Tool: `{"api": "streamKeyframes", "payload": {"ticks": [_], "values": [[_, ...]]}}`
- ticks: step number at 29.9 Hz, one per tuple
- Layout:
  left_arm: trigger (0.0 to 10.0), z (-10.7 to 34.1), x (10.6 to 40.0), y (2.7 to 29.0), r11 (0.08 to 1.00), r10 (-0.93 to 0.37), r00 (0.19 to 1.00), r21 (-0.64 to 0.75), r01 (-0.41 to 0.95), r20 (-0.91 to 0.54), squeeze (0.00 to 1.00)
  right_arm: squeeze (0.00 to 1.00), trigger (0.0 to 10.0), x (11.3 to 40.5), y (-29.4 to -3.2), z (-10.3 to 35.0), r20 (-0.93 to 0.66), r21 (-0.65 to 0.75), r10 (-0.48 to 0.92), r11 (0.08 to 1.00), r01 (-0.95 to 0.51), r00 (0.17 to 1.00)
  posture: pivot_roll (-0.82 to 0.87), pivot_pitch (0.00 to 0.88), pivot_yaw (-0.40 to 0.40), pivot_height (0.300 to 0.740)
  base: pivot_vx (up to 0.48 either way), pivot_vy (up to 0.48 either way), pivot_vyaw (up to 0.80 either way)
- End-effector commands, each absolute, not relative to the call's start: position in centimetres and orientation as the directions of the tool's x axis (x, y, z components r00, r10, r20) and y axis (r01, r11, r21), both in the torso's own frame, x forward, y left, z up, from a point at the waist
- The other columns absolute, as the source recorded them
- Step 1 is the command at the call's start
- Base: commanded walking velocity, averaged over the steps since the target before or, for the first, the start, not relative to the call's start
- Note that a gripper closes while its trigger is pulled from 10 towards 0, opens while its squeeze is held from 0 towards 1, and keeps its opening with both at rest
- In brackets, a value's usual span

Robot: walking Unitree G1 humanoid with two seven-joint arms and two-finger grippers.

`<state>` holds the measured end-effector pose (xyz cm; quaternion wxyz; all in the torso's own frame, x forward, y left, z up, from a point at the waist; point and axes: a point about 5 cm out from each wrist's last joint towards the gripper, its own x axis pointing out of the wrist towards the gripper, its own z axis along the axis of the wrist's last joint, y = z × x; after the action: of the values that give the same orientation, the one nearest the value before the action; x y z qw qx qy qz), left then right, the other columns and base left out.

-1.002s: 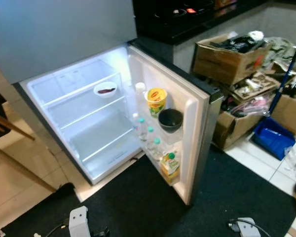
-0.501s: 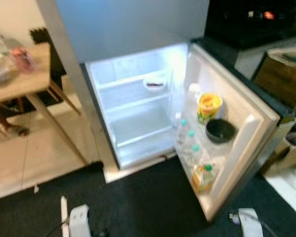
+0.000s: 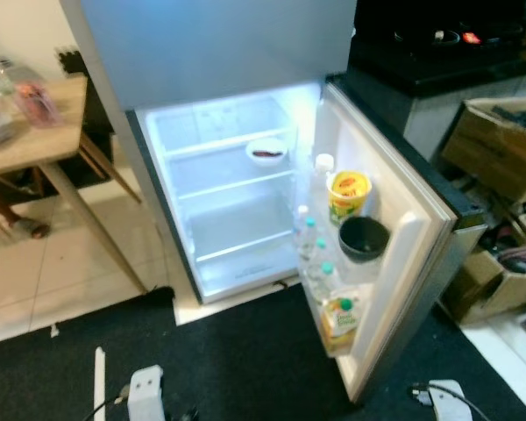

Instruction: Restocking fridge

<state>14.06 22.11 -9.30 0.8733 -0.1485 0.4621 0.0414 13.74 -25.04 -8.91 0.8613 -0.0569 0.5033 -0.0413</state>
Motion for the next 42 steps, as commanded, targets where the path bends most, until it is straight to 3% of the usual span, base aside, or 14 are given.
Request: {"api": "streamKeyframes", "payload": {"ticks": [1,11,22,23,25,26,33,34,36,37,39,42], "values": [[10.0,-9.3,14.0,22.4,0.958,-0.059,0.560,-0.204,-0.201,-0.827,0.00,0.00,10.0,13.2,-24.8,-9.2,-0.871,-0.138,-0.124,0.990,0.005,0.475,-0.07,0.001,0.034,0.740,0.000,0.000,0.00],[10.0,-9.4,13.8,22.2,0.955,-0.061,0.557,-0.211,-0.209,-0.828,0.00,0.00,10.0,14.3,-25.6,-8.5,-0.832,-0.164,-0.166,0.985,0.051,0.530,-0.07,0.001,0.038,0.740,0.000,0.000,0.00],[10.0,-9.3,13.9,22.3,0.958,-0.068,0.557,-0.210,-0.195,-0.828,0.00,0.00,10.0,24.6,-29.0,-1.0,-0.513,-0.148,-0.300,0.954,0.261,0.804,-0.06,0.001,0.041,0.740,0.000,0.000,0.00],[10.0,-9.3,13.9,22.3,0.958,-0.068,0.557,-0.210,-0.195,-0.827,0.00,0.00,5.1,25.6,-29.3,0.1,-0.473,-0.151,-0.313,0.950,0.274,0.824,-0.06,0.003,0.039,0.740,0.000,0.000,0.00],[10.0,-9.3,13.9,22.3,0.958,-0.068,0.557,-0.210,-0.195,-0.827,0.00,0.00,5.1,25.6,-29.3,0.1,-0.473,-0.151,-0.313,0.950,0.274,0.824,-0.06,0.003,0.039,0.740,0.000,0.000,0.00],[10.0,-9.3,13.9,22.3,0.957,-0.070,0.558,-0.214,-0.198,-0.827,0.00,0.00,0.0,27.9,-29.7,2.5,-0.380,-0.132,-0.319,0.948,0.291,0.868,-0.06,0.005,0.035,0.740,0.000,0.000,0.00],[10.0,-9.5,13.8,21.8,0.953,-0.079,0.556,-0.227,-0.202,-0.827,0.00,0.00,0.0,32.5,-28.3,7.7,-0.168,-0.055,-0.241,0.970,0.235,0.956,-0.06,0.011,0.022,0.740,0.000,0.000,0.00],[10.0,-9.5,13.8,21.7,0.952,-0.081,0.556,-0.229,-0.202,-0.827,0.00,0.00,3.6,33.0,-27.8,8.3,-0.148,-0.048,-0.216,0.976,0.211,0.965,-0.06,0.011,0.022,0.740,0.000,0.000,0.00],[10.0,-9.5,13.7,21.7,0.952,-0.082,0.556,-0.230,-0.202,-0.827,0.00,0.00,3.6,33.3,-27.5,8.6,-0.135,-0.044,-0.197,0.980,0.193,0.971,-0.06,0.011,0.022,0.740,0.000,0.000,0.00],[10.0,-9.5,13.7,21.6,0.952,-0.084,0.556,-0.232,-0.202,-0.827,0.00,0.00,10.0,33.7,-27.0,9.1,-0.119,-0.037,-0.166,0.986,0.162,0.979,-0.06,0.011,0.022,0.740,0.000,0.000,0.00],[10.0,-9.5,13.7,21.6,0.951,-0.085,0.556,-0.234,-0.202,-0.827,0.00,0.00,10.0,34.2,-26.3,9.4,-0.107,-0.032,-0.117,0.993,0.114,0.987,-0.07,0.015,0.018,0.740,0.000,0.000,0.00],[10.0,-9.6,13.7,21.4,0.950,-0.089,0.557,-0.238,-0.202,-0.826,0.00,0.00,10.0,34.9,-23.8,9.7,-0.111,-0.041,0.064,0.997,-0.069,0.992,-0.07,0.015,0.018,0.740,0.000,0.000,0.00]]}}
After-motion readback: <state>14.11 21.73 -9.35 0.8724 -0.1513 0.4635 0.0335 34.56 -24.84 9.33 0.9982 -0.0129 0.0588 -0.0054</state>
